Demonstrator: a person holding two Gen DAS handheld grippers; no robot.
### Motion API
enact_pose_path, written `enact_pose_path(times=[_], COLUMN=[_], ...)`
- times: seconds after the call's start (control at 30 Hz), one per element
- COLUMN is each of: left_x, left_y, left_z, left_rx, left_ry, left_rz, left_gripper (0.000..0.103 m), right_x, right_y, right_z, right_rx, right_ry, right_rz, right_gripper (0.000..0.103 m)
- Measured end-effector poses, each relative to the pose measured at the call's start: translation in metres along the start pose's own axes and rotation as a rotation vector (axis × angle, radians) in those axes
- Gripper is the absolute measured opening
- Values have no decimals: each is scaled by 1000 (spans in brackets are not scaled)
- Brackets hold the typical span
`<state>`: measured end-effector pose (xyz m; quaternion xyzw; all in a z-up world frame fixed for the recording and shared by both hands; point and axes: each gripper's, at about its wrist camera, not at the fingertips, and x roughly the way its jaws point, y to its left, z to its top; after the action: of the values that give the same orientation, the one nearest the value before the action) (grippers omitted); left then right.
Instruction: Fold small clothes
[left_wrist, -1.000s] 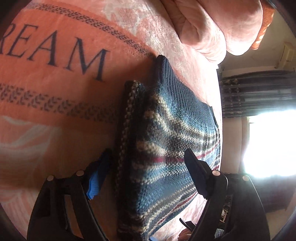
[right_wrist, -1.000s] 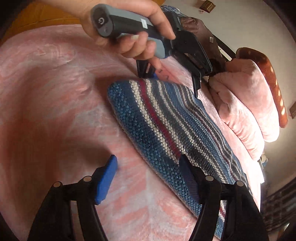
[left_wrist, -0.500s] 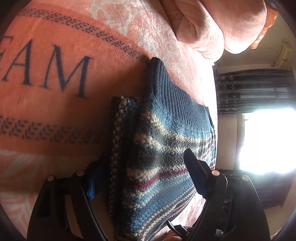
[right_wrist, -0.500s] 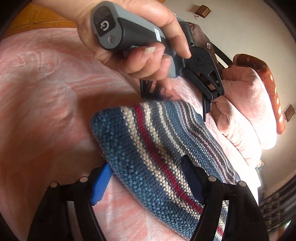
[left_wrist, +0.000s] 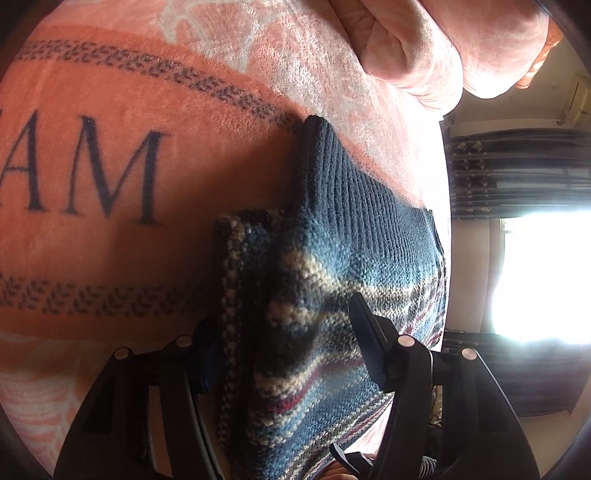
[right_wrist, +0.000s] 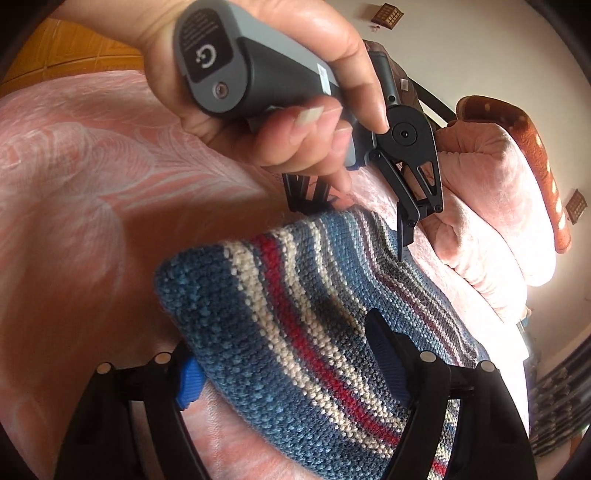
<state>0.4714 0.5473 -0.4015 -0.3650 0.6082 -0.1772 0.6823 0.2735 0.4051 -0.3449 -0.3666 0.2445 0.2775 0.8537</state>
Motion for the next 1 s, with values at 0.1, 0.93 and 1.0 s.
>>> enact_pose_path(times=[0.1,0.93,1.0], left_x=[0,-24,-28], left_y=[2,-91,-104], left_z=[2,7,6], left_rx=[-7,38,50], left_ry=[6,0,-5], left_rz=[23,144,152], left_gripper=[39,20,20], right_x=[3,-46,-53], right_y=[-1,-67,-78], right_z=[4,24,26], right_rx=[19,233,253], right_ry=[13,3,-9], right_rz=[12,96,95], right_gripper=[68,24,24])
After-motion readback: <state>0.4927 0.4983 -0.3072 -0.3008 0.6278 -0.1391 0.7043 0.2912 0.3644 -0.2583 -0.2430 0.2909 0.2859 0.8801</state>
